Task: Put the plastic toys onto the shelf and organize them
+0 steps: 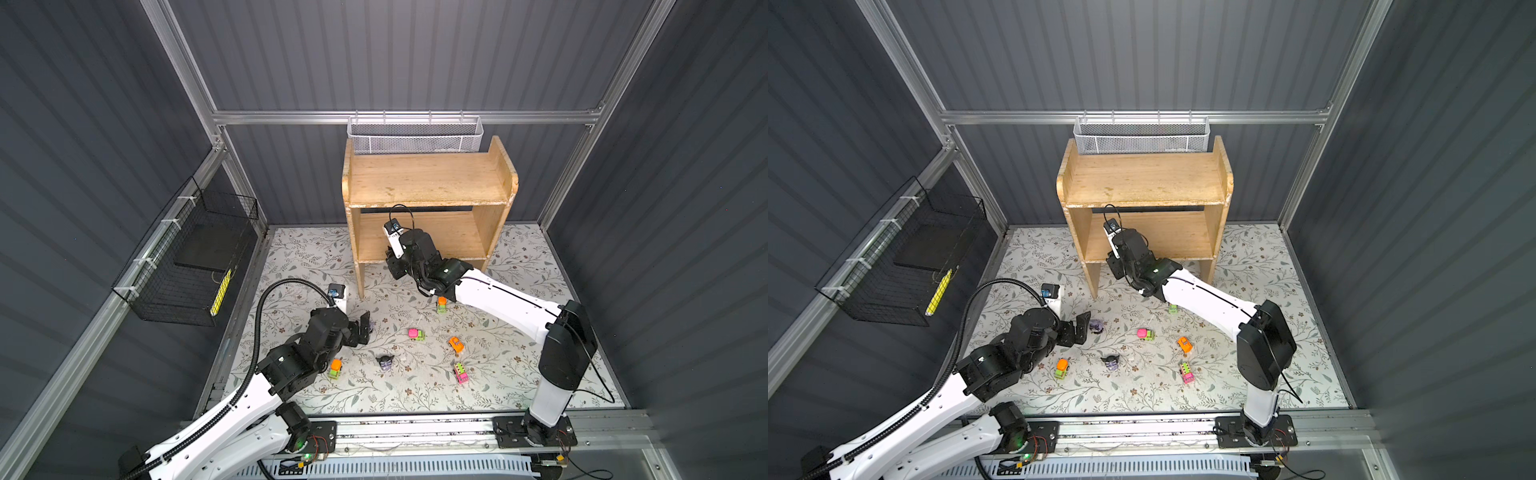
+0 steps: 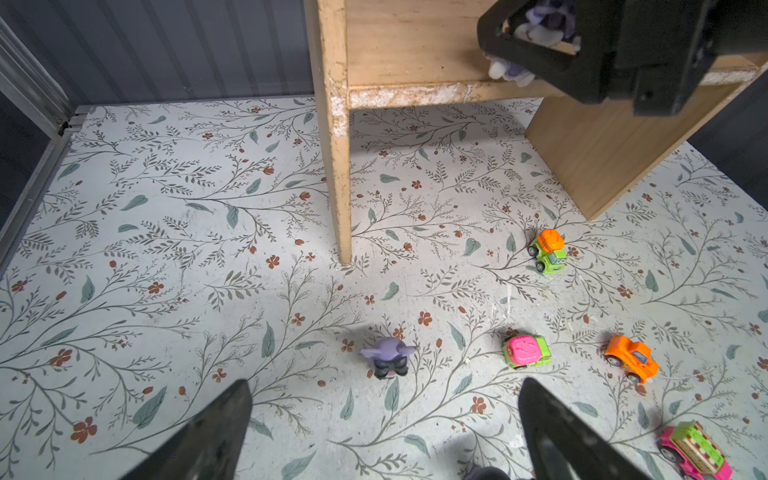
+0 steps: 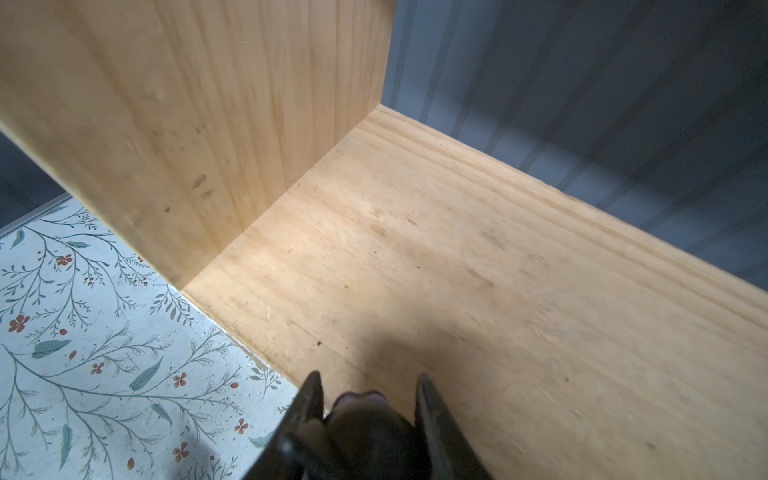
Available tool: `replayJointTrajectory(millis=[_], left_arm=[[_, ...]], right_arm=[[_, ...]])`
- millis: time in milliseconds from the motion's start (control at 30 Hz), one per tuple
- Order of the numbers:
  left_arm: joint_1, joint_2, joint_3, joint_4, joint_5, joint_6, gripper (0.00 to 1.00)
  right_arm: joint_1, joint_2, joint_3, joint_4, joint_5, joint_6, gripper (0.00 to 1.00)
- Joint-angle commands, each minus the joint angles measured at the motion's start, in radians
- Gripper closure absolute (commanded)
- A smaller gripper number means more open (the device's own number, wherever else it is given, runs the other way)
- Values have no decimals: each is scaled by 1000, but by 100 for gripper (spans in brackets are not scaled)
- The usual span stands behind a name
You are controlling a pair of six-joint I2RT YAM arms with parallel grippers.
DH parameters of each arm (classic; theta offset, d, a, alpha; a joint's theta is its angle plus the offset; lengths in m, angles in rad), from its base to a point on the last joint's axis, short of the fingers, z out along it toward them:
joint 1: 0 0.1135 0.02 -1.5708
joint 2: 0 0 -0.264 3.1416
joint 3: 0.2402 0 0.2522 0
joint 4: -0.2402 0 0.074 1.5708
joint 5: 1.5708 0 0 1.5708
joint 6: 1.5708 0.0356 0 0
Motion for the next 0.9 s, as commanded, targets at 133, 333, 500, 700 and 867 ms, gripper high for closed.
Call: replayJointTrajectory(millis=[133,333,500,700,867], left_arm=[[-1,-9,36,5,-18,28,0],[-1,-14,34,0,-26,29,0],[-1,-20,30,-1,-36,32,0],[-1,-21,26,-1,-39,34,0],[-2,-25,24,1,-44,36,0]], right_arm=[[-5,39,70,25,-18,-18,67],[-7,67,102,21,-20,-29,67],[-7,90,125,18,-26,-29,67],[-7,105,139,19,-37,-25,67],[-7,124,162,11,-46,-28,67]])
